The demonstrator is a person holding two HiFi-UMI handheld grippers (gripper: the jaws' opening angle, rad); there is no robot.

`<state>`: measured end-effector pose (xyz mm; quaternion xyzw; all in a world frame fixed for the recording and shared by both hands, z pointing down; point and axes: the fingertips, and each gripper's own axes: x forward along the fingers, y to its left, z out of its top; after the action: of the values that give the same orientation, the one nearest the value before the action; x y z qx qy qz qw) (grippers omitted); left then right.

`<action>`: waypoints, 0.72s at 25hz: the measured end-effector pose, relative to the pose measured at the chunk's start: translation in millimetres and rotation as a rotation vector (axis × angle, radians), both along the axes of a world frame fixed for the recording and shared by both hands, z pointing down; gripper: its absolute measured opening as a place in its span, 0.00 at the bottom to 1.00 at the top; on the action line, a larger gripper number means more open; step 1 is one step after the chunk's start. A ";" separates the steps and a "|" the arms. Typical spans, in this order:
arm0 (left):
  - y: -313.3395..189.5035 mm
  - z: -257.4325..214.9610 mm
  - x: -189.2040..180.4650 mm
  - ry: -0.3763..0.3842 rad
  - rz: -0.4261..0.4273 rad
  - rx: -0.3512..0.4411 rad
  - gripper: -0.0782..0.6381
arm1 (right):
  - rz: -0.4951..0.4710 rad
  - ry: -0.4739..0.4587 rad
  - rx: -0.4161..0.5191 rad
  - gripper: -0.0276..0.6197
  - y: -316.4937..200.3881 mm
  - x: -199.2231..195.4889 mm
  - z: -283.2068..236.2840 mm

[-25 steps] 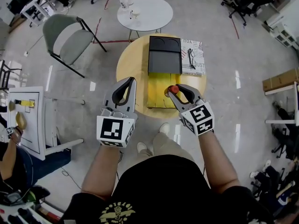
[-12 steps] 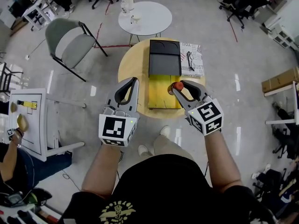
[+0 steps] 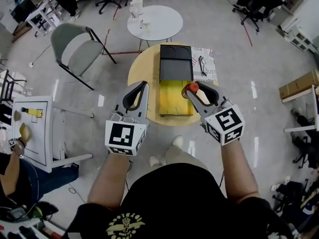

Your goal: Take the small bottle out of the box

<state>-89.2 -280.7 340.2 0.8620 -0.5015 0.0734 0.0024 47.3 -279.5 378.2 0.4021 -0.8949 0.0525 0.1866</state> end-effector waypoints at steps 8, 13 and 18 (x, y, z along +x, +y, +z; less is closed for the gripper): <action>14.8 -8.8 -1.4 0.002 0.009 0.003 0.13 | 0.006 -0.034 0.001 0.27 12.1 -4.1 -5.6; 21.1 -7.8 -2.9 -0.001 0.012 -0.001 0.13 | 0.017 -0.047 -0.002 0.27 12.8 -4.1 -2.8; 26.1 -13.7 -6.4 -0.003 0.008 0.008 0.13 | 0.010 -0.055 0.013 0.27 18.1 -7.3 -11.2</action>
<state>-95.5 -254.6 326.5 0.8638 -0.4985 0.0726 -0.0022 40.0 -261.4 367.0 0.4061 -0.8980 0.0585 0.1588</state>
